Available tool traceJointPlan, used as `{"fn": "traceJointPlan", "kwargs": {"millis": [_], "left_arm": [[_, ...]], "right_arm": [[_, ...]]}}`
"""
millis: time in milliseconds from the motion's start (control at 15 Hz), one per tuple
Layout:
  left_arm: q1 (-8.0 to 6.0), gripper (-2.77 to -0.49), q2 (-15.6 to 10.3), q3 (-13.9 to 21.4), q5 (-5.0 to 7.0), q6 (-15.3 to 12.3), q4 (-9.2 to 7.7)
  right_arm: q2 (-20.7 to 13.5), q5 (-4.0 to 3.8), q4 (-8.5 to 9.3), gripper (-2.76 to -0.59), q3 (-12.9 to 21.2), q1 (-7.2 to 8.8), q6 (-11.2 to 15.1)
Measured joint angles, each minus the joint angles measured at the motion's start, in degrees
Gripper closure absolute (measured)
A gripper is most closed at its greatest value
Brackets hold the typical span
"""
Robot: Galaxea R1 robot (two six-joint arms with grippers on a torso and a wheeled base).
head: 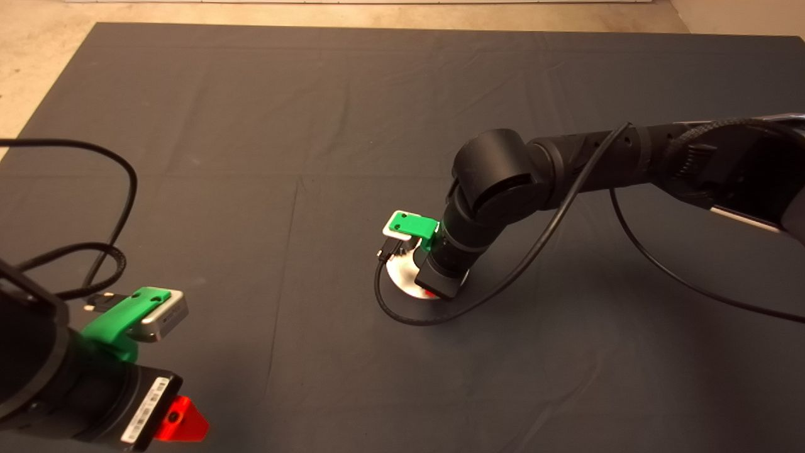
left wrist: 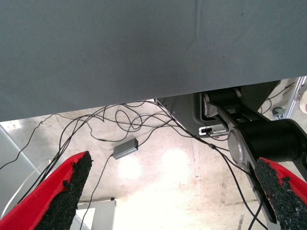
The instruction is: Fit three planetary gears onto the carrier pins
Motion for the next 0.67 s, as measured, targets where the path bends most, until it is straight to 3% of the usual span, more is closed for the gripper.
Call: {"fn": "traceJointPlan", "kwargs": {"millis": [267,667], "left_arm": [[0.00,-2.47,-0.03,0.00,0.00,0.00,0.00],[0.00,-2.47,-0.18,0.00,0.00,0.00,0.00]], "right_arm": [[0.52,-0.52,-0.11,-0.95,0.00,-0.11,0.02],[0.89,-0.33,-0.13,-0.95,0.00,-0.15,0.02]]}}
